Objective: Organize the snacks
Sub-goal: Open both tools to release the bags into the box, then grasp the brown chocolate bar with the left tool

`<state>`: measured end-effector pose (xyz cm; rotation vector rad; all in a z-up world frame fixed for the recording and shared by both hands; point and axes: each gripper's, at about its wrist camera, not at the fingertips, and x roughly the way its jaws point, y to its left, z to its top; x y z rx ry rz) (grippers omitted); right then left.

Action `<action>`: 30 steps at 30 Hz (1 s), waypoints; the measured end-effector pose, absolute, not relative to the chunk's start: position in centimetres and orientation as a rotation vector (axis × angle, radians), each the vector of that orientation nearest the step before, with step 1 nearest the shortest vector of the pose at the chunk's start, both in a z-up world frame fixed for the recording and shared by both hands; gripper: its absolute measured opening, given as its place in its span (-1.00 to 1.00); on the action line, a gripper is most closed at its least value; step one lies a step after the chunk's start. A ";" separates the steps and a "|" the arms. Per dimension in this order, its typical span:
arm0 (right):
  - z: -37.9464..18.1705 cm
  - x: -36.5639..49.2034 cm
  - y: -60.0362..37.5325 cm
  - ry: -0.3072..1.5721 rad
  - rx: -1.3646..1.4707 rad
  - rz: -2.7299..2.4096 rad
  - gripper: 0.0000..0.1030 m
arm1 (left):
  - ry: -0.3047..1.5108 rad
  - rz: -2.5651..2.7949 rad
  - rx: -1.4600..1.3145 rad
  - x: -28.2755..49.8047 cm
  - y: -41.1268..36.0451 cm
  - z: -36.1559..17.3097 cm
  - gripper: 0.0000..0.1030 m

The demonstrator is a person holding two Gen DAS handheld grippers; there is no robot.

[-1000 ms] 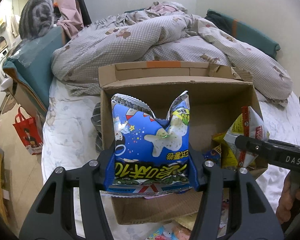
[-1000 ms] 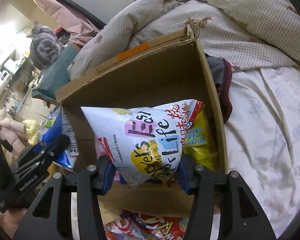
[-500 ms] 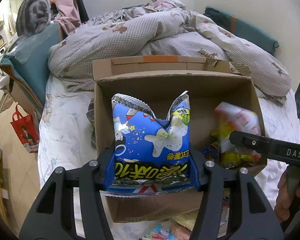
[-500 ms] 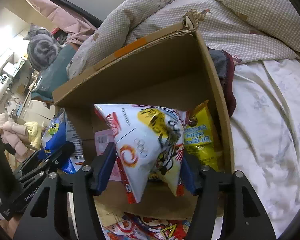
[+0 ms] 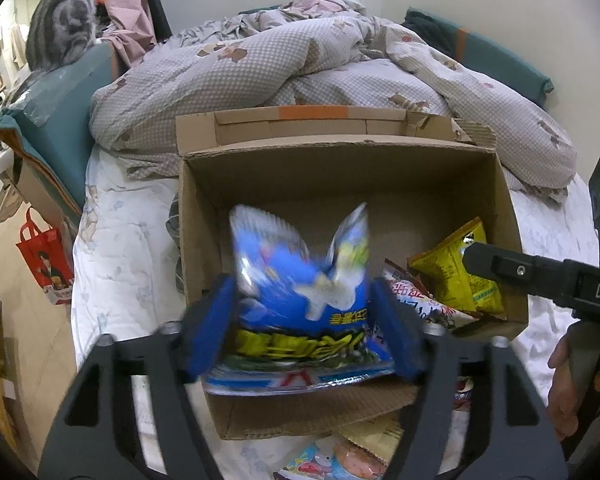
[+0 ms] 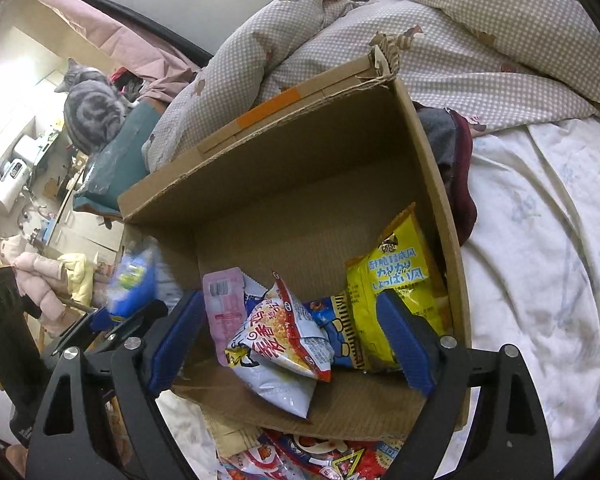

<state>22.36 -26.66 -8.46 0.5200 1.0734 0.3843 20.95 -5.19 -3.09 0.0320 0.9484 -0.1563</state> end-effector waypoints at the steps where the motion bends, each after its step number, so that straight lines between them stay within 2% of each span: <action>1: -8.5 22.4 -26.7 1.072 0.518 0.384 0.75 | 0.943 -0.156 0.025 20.9 -5.1 -3.0 0.47; 18: -7.7 21.8 -26.9 1.062 0.517 0.366 0.75 | 0.943 -0.136 0.006 19.6 -4.1 -2.0 0.51; 30: -5.2 17.0 -27.7 1.044 0.496 0.349 0.75 | 0.920 -0.104 -0.076 15.3 -0.7 0.3 0.51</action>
